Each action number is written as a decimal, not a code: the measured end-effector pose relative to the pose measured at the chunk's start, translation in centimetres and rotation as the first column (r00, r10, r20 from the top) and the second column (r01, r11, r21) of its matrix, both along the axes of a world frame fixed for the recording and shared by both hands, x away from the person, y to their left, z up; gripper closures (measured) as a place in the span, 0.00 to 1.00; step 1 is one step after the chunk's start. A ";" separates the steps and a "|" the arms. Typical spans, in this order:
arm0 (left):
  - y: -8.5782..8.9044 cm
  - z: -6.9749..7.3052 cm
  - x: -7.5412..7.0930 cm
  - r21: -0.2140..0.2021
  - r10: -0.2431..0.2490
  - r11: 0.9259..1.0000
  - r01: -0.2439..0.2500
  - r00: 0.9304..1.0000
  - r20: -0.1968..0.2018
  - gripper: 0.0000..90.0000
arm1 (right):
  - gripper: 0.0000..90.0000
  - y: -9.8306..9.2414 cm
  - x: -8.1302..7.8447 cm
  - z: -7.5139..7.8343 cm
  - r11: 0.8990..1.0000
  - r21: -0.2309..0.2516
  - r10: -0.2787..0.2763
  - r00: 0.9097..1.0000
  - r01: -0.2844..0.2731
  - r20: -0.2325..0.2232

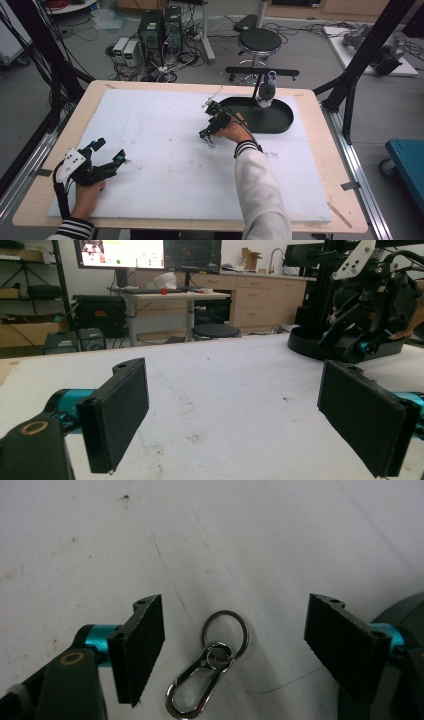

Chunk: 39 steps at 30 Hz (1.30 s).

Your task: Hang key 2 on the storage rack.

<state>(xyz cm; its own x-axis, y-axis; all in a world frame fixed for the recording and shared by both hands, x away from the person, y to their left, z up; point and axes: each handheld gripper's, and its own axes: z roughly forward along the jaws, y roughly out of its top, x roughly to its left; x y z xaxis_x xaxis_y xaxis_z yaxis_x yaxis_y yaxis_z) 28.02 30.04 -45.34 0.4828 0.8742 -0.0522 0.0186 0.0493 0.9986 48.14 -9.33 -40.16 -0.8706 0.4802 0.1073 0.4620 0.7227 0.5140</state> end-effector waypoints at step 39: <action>0.0 0.0 0.0 0.001 0.000 1.000 0.000 1.000 0.000 0.15 | 0.78 0.2 0.4 -1.3 0.998 -0.061 0.022 0.994 -0.028 -0.104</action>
<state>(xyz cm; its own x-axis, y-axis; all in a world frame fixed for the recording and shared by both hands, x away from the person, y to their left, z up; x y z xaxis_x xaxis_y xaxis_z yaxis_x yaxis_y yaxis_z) 28.02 30.04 -45.34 0.4825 0.8744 -0.0512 0.0188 0.0482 0.9987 48.51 -9.09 -41.42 -0.8680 0.4671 0.1683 0.4920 0.7636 0.4181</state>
